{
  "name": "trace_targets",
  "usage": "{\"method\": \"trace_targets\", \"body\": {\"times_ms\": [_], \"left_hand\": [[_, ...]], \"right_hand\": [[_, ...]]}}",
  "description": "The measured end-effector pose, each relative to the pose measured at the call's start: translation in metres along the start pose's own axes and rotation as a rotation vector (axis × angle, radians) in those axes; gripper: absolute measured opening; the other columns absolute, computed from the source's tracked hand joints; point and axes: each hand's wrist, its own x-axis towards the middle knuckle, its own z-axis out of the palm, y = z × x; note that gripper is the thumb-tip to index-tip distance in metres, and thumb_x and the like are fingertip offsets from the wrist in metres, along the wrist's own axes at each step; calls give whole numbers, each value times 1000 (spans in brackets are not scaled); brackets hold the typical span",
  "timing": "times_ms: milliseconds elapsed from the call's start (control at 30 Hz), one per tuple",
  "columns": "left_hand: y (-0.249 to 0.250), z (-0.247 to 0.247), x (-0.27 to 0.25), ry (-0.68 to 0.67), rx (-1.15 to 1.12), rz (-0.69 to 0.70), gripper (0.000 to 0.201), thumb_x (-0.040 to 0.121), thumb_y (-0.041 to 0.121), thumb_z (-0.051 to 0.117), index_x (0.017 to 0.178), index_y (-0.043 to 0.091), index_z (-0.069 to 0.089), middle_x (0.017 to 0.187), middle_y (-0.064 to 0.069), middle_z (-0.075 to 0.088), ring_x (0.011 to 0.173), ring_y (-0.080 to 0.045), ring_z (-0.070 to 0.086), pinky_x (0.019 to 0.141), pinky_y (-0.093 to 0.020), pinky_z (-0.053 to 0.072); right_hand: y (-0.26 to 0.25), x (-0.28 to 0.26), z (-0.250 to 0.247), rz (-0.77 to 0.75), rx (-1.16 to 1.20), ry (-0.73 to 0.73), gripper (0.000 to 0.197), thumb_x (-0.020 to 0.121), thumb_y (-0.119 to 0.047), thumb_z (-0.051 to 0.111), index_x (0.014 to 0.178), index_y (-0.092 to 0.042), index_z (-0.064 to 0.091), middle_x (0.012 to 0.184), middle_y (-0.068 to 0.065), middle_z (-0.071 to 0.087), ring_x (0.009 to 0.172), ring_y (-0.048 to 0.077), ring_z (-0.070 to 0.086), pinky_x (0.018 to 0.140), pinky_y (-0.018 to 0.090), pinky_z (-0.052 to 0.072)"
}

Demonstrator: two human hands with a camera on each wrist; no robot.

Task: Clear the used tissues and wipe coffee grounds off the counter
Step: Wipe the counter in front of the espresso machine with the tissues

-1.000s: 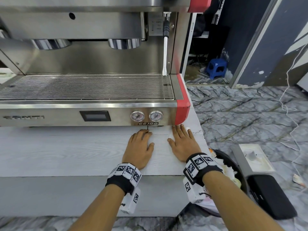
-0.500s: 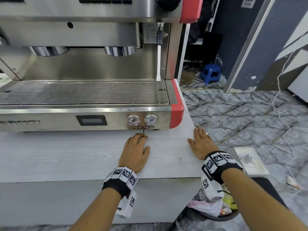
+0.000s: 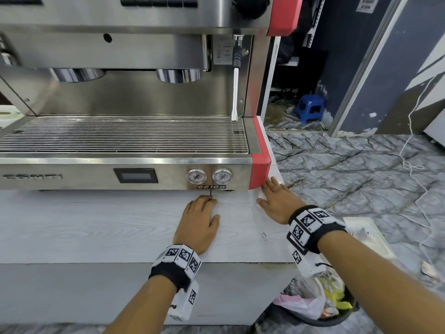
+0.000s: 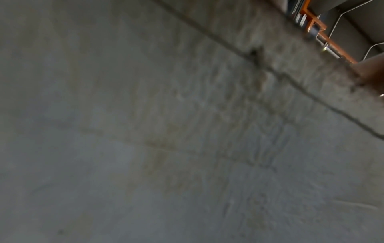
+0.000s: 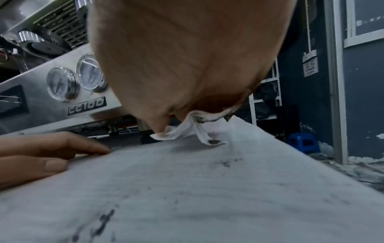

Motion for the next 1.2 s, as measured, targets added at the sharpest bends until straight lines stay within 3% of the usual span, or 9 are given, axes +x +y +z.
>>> {"method": "trace_targets", "body": {"times_ms": [167, 400, 633, 1000, 1100, 1200], "left_hand": [[-1, 1, 0, -1, 6, 4, 49, 87, 39, 31, 131, 21, 45, 136, 3, 44, 123, -18, 41, 110, -35, 30], [-4, 3, 2, -5, 9, 8, 49, 87, 40, 31, 132, 23, 42, 138, 5, 41, 125, -17, 39, 111, -34, 29], [-2, 0, 1, -3, -2, 20, 46, 89, 37, 36, 132, 21, 44, 138, 3, 42, 125, -17, 40, 111, -35, 30], [-2, 0, 1, -12, 5, 11, 45, 89, 35, 38, 132, 20, 44, 137, 2, 44, 125, -19, 41, 112, -35, 29], [0, -1, 1, -12, 17, 15, 50, 87, 39, 32, 131, 20, 45, 136, 1, 45, 124, -20, 42, 112, -35, 29], [0, -1, 0, -14, 24, 16, 56, 85, 43, 25, 131, 19, 45, 136, 1, 45, 122, -21, 43, 110, -35, 31]], "right_hand": [[-13, 19, -1, -88, -27, -21, 59, 101, -36, 28, 151, -10, 14, 160, 10, 11, 148, 24, 7, 121, 40, 9], [-6, 32, 6, -67, -9, -89, 61, 101, -37, 26, 152, -12, 5, 162, 7, 2, 149, 21, 0, 121, 41, 7], [16, 34, 10, 40, 46, -95, 66, 101, -40, 23, 152, -12, -9, 161, 9, -12, 149, 21, -7, 120, 39, 1], [66, 12, 4, 266, 170, -46, 67, 102, -40, 23, 151, -4, -6, 160, 14, -10, 149, 25, -6, 121, 40, 4], [55, -4, -3, 227, 258, 9, 65, 103, -38, 24, 151, -4, -3, 160, 14, -7, 149, 24, -5, 121, 40, 4], [17, -25, -3, 94, 270, 20, 64, 103, -37, 25, 152, -5, 0, 161, 12, -7, 149, 23, -5, 121, 36, 2]]}}
